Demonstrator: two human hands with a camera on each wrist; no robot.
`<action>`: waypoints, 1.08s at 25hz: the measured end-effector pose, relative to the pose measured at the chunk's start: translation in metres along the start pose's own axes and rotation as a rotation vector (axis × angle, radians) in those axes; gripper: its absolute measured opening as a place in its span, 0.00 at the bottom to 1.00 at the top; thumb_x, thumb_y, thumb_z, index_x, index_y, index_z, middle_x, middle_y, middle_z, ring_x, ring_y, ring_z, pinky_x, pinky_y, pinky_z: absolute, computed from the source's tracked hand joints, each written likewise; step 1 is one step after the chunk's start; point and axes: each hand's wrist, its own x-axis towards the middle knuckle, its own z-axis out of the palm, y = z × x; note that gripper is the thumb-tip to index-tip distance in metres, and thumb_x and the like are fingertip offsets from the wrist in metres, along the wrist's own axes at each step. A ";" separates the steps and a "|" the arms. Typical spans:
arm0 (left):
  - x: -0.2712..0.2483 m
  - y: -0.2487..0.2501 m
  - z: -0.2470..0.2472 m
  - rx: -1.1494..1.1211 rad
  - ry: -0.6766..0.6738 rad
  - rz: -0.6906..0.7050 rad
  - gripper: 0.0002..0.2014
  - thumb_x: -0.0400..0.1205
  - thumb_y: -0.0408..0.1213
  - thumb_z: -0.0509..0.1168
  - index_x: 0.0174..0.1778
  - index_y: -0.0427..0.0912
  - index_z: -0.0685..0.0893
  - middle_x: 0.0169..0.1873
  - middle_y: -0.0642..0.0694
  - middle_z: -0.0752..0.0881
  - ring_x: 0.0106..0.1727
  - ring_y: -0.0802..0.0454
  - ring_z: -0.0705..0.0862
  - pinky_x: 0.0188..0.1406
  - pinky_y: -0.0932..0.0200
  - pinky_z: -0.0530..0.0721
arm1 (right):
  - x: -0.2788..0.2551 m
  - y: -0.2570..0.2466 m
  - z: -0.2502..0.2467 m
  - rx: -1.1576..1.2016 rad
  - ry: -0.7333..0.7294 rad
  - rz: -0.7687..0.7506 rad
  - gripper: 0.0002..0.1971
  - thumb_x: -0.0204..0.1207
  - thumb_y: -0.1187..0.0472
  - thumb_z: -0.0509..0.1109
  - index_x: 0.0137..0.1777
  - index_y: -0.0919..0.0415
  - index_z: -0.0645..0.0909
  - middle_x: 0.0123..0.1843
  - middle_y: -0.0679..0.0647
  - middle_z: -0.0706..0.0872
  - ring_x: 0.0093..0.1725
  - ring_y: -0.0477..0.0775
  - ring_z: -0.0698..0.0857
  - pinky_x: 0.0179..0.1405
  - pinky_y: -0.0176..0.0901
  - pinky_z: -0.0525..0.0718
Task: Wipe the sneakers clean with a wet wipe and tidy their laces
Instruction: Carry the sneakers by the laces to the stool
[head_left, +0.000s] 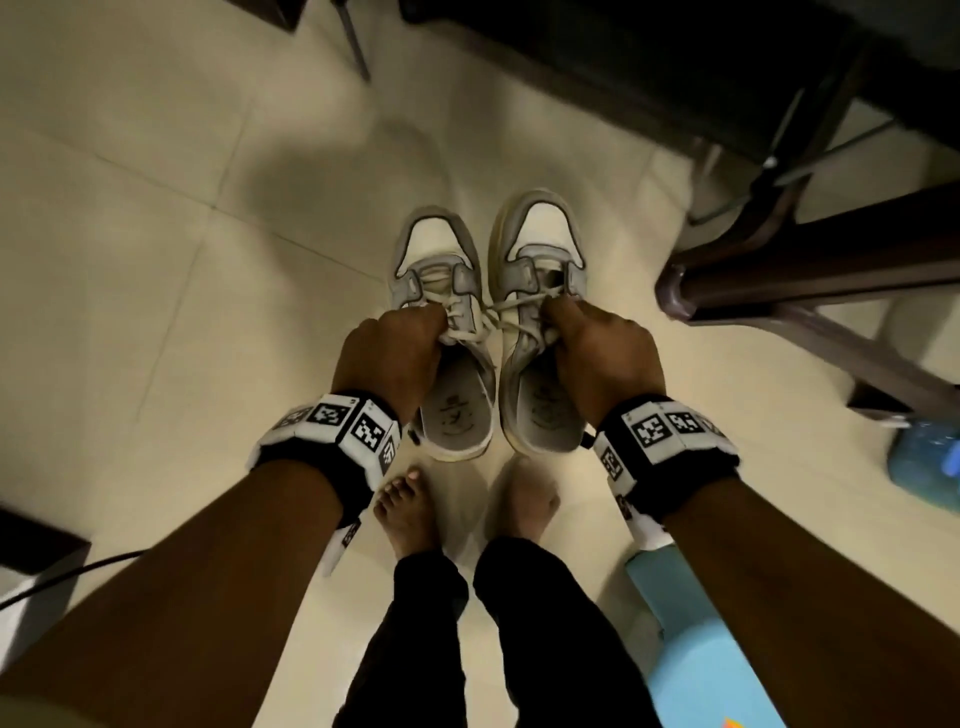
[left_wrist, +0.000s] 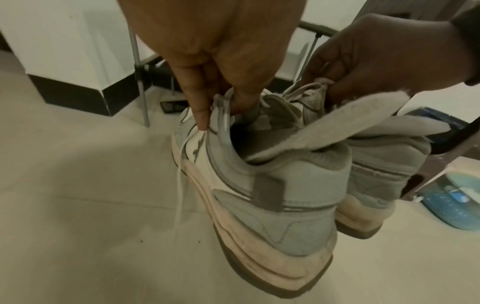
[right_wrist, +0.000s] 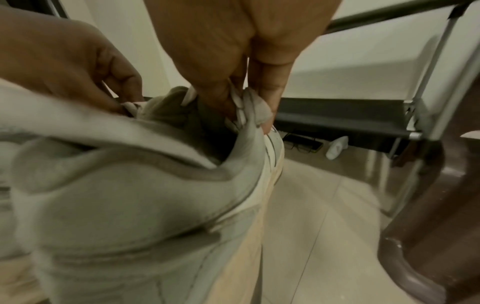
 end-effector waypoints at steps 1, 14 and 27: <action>-0.013 0.015 -0.021 0.003 0.016 0.030 0.10 0.81 0.36 0.61 0.55 0.40 0.82 0.51 0.36 0.87 0.51 0.30 0.84 0.48 0.41 0.82 | -0.014 -0.004 -0.023 0.017 0.024 0.006 0.13 0.73 0.64 0.66 0.57 0.60 0.81 0.50 0.63 0.87 0.44 0.71 0.86 0.35 0.51 0.78; -0.178 0.295 -0.252 0.143 0.137 0.376 0.09 0.81 0.35 0.61 0.50 0.41 0.86 0.47 0.38 0.89 0.47 0.34 0.86 0.44 0.45 0.84 | -0.251 0.000 -0.340 0.011 0.373 0.182 0.13 0.69 0.58 0.62 0.50 0.55 0.84 0.46 0.57 0.90 0.39 0.66 0.88 0.31 0.50 0.82; -0.194 0.507 -0.273 0.212 0.166 0.599 0.09 0.80 0.37 0.61 0.52 0.42 0.85 0.49 0.39 0.89 0.49 0.35 0.87 0.49 0.43 0.86 | -0.375 0.119 -0.466 -0.050 0.418 0.417 0.12 0.74 0.60 0.64 0.54 0.54 0.83 0.45 0.59 0.90 0.41 0.66 0.87 0.39 0.54 0.85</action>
